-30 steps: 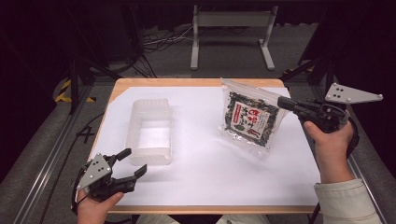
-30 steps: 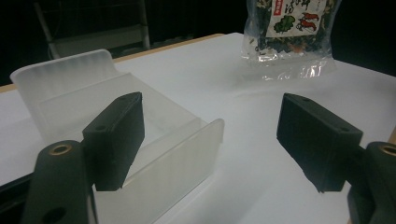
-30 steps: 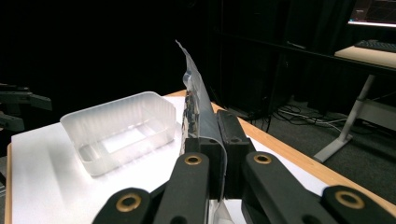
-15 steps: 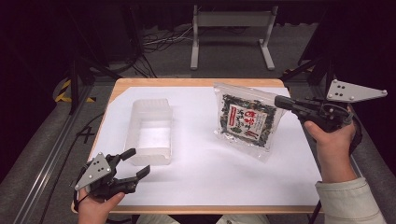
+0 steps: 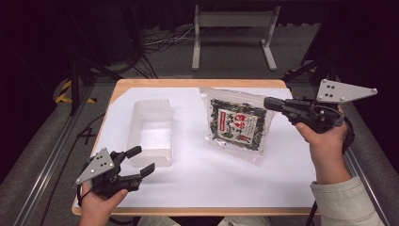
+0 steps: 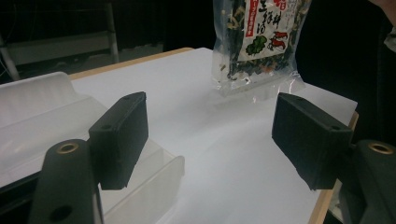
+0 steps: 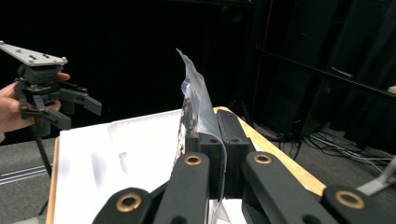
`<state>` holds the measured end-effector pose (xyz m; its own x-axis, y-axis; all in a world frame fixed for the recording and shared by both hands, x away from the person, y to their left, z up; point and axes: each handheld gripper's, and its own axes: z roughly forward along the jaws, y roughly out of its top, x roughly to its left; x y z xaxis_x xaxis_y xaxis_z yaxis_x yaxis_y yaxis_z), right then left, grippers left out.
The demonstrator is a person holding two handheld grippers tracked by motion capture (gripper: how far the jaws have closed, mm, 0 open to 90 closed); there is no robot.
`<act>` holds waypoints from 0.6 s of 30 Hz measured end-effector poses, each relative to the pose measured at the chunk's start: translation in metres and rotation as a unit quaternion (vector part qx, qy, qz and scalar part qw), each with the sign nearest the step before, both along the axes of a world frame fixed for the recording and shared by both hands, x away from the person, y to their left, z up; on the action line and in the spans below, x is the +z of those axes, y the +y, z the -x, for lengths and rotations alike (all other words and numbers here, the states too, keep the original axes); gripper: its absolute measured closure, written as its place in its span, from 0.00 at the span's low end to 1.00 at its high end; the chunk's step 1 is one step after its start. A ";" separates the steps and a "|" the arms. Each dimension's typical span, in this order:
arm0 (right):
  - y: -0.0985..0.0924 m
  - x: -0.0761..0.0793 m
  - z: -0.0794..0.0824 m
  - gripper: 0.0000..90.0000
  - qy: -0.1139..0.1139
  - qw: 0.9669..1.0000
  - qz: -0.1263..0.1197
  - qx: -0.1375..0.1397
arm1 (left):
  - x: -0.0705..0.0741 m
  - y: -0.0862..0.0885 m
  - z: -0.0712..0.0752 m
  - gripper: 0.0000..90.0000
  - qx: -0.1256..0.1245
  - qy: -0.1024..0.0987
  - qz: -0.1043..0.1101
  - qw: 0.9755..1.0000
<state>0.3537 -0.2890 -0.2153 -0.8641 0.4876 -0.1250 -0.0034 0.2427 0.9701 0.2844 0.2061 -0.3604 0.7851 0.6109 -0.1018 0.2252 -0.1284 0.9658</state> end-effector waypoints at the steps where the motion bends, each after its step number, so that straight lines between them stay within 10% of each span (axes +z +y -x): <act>1: 0.003 0.001 0.000 1.00 0.000 1.000 0.000 0.004 | 0.001 -0.001 0.000 0.32 -0.002 0.004 0.003 1.000; 18: 0.032 0.002 0.000 1.00 -0.006 0.998 -0.008 0.054 | 0.021 -0.042 -0.027 0.31 -0.060 -0.030 0.008 0.998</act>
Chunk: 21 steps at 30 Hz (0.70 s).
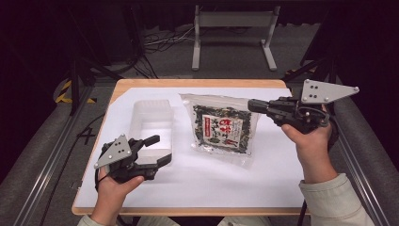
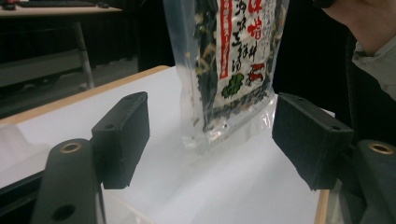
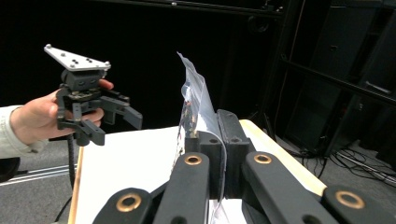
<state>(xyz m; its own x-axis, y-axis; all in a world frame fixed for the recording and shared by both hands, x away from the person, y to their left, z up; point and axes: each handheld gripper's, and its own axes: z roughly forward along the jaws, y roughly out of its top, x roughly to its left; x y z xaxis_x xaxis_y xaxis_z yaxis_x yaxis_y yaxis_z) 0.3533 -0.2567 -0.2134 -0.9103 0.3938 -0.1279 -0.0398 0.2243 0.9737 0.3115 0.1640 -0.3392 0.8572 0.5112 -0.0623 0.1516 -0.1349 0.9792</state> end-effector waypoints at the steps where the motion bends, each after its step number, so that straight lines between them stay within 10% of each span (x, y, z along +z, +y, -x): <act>1: 0.002 0.000 0.001 1.00 -0.001 1.000 0.001 0.005 | 0.004 -0.006 -0.004 0.31 -0.005 -0.006 0.003 1.000; 21: 0.017 -0.006 0.003 1.00 -0.003 0.999 0.002 0.044 | 0.026 -0.049 -0.046 0.20 -0.034 -0.013 0.030 0.999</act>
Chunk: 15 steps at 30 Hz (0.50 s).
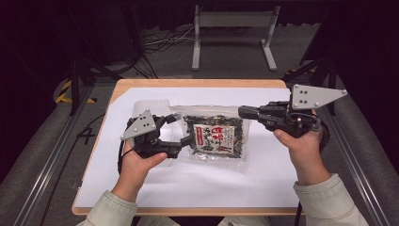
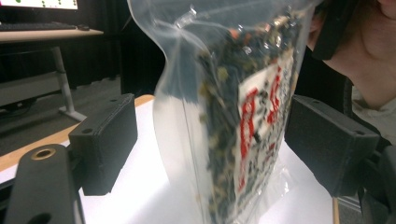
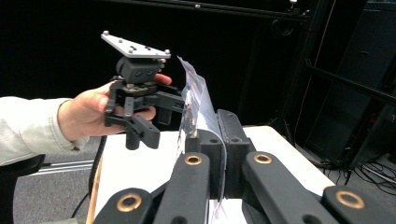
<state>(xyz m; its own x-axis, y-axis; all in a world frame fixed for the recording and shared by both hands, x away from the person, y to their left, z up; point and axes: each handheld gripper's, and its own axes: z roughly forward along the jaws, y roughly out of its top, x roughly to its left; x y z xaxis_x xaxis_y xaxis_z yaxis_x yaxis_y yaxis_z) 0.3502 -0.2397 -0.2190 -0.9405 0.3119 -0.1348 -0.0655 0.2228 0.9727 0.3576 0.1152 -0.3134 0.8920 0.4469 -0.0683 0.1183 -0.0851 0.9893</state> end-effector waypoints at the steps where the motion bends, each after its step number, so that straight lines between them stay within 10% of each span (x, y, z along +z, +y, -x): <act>1: 0.001 0.000 0.000 1.00 -0.001 1.000 0.000 0.002 | 0.000 -0.001 -0.002 0.20 -0.003 0.000 0.001 1.000; 15: 0.006 -0.009 -0.003 1.00 0.003 0.999 -0.008 0.036 | -0.001 -0.015 -0.005 0.43 -0.041 -0.026 0.017 0.999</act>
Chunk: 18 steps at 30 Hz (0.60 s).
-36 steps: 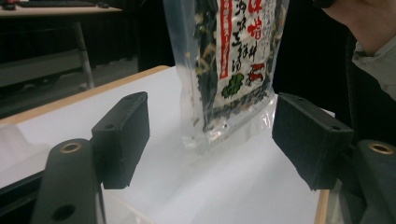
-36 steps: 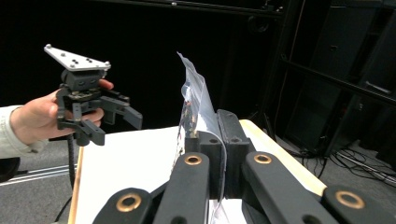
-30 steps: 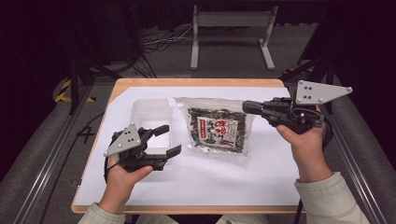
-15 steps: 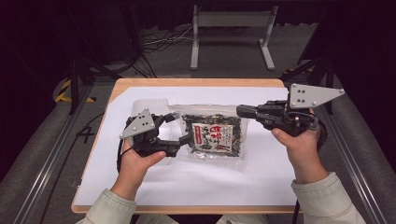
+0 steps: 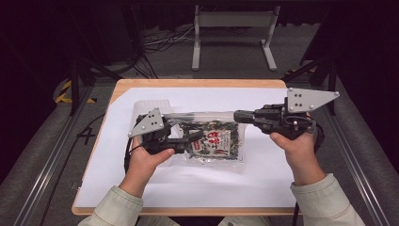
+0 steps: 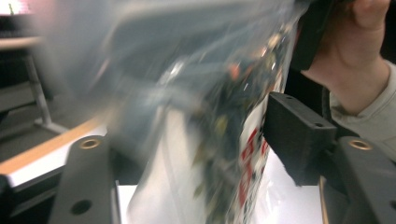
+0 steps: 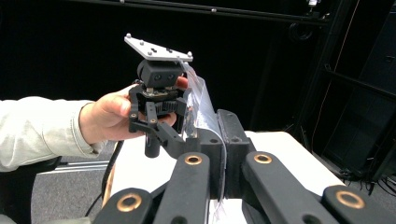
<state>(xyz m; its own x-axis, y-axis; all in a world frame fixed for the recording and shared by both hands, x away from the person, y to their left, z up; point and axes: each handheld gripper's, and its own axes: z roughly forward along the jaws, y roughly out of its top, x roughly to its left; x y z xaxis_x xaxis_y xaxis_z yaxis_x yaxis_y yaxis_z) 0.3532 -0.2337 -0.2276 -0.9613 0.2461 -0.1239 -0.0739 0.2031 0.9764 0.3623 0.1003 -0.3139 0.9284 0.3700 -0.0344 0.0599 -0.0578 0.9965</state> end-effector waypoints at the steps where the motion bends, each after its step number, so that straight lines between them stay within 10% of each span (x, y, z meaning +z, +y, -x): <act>1: 0.001 -0.001 0.000 1.00 -0.001 1.000 0.000 0.000 | 0.000 0.000 0.000 0.43 0.001 -0.005 0.001 1.000; 6: -0.001 -0.004 -0.003 1.00 0.005 1.000 -0.005 0.001 | 0.003 -0.004 0.005 0.51 -0.004 -0.034 0.005 0.999; 18: -0.004 -0.007 -0.006 1.00 0.005 1.000 -0.012 -0.007 | 0.005 -0.008 0.006 0.61 -0.013 -0.017 0.011 1.000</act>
<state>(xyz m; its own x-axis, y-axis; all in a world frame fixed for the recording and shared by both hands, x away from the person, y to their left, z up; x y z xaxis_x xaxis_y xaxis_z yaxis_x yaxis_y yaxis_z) 0.3590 -0.2375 -0.2351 -0.9586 0.2632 -0.1086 -0.0616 0.1806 0.9816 0.3567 0.0928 -0.3088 0.9385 0.3452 -0.0099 0.0243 -0.0375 0.9990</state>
